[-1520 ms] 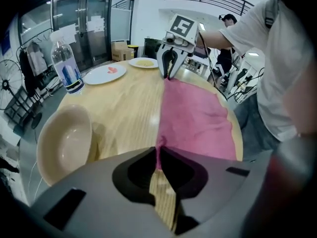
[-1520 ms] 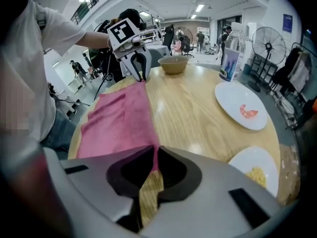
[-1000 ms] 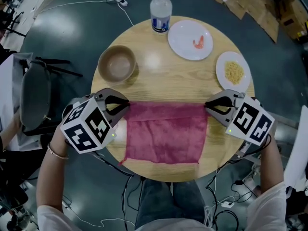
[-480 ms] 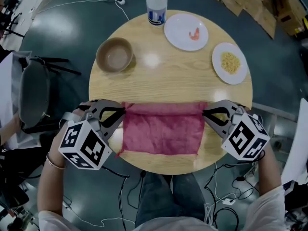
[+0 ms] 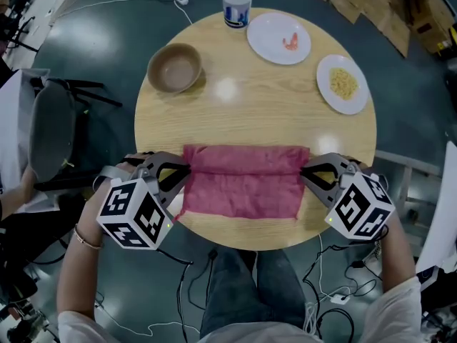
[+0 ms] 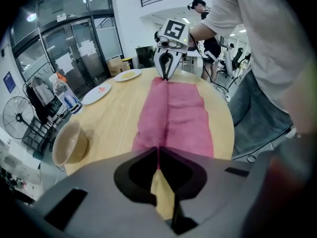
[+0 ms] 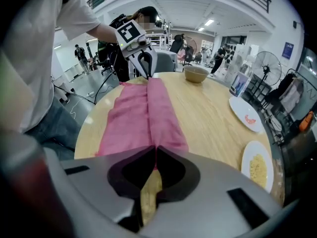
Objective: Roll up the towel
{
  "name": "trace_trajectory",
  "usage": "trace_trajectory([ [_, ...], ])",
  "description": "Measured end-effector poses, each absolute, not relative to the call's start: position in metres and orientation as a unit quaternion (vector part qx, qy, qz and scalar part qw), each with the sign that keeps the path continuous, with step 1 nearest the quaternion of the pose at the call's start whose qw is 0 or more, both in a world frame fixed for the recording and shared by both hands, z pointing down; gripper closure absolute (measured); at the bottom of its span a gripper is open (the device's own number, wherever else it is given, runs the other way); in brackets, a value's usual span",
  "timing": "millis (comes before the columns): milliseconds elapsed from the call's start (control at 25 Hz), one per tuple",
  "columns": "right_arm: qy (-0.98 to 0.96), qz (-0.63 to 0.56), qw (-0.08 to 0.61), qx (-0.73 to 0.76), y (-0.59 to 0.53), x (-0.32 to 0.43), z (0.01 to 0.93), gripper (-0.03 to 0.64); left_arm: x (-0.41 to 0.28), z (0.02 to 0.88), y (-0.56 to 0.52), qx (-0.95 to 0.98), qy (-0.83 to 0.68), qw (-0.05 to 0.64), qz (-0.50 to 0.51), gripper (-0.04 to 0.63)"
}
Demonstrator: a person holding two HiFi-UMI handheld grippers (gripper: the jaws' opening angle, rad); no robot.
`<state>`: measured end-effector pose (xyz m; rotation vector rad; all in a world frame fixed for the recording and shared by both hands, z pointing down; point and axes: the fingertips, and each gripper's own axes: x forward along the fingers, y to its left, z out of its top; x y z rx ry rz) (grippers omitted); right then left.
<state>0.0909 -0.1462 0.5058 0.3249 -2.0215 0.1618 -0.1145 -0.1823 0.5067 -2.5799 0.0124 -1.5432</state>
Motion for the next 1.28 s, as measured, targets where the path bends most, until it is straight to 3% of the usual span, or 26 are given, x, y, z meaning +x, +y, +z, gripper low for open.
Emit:
trace_trajectory([
  [240, -0.844, 0.070, 0.511, 0.147, -0.144, 0.091, 0.511, 0.592, -0.115, 0.517, -0.177, -0.857, 0.008, 0.041, -0.514, 0.578],
  [600, -0.854, 0.099, 0.486, 0.159, -0.144, 0.097, 0.495, 0.528, -0.135, 0.499, -0.180, -0.878, 0.048, -0.048, -0.475, 0.503],
  [800, -0.862, 0.119, 0.459, 0.182, -0.166, 0.102, 0.479, 0.531, -0.129, 0.478, -0.210, -0.890, 0.096, -0.056, -0.442, 0.529],
  [1280, -0.843, 0.226, 0.476, 0.105, -0.191, 0.093, 0.515, 0.538, -0.102, 0.522, -0.221, -0.847, -0.007, -0.092, -0.523, 0.517],
])
